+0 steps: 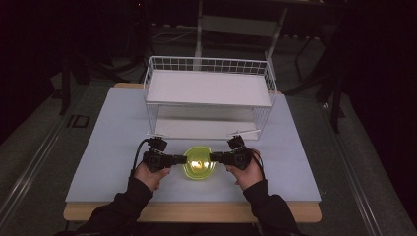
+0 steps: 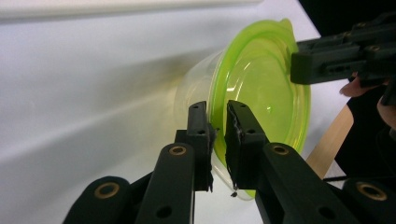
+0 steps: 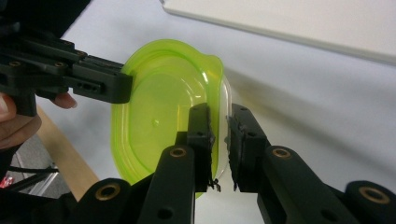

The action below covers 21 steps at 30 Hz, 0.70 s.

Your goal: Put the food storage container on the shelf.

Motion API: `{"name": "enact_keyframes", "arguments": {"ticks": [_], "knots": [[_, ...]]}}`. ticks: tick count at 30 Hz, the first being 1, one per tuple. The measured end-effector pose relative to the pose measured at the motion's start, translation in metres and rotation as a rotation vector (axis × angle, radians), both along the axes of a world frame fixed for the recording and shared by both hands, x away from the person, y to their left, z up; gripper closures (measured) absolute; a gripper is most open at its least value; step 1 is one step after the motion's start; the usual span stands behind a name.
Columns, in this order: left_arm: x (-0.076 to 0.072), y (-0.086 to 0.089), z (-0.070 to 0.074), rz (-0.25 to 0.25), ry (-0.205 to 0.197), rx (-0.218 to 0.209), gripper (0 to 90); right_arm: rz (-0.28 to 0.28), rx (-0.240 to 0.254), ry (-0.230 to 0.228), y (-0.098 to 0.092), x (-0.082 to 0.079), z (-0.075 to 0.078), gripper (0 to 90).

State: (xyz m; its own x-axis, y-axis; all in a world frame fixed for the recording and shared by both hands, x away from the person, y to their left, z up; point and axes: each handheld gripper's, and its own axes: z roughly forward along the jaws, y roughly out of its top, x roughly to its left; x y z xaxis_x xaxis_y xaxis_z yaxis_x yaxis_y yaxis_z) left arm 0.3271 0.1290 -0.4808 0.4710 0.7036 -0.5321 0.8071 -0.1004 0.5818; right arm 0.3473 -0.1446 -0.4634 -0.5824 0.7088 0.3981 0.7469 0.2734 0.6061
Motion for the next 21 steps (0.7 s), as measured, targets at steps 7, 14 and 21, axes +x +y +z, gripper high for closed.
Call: {"name": "enact_keyframes", "arguments": {"ticks": [7, 14, 21], "knots": [[-0.004, 0.003, 0.024, 0.001, -0.040, -0.017, 82.3, 0.005, 0.026, -0.041, -0.002, -0.005, 0.021, 80.1], [-0.005, 0.004, 0.048, -0.008, -0.066, -0.013, 82.6, 0.007, 0.039, -0.074, -0.003, -0.010, 0.041, 80.2], [-0.005, 0.004, 0.079, -0.012, -0.105, -0.020, 82.8, 0.008, 0.056, -0.120, -0.005, -0.013, 0.069, 80.3]]}}
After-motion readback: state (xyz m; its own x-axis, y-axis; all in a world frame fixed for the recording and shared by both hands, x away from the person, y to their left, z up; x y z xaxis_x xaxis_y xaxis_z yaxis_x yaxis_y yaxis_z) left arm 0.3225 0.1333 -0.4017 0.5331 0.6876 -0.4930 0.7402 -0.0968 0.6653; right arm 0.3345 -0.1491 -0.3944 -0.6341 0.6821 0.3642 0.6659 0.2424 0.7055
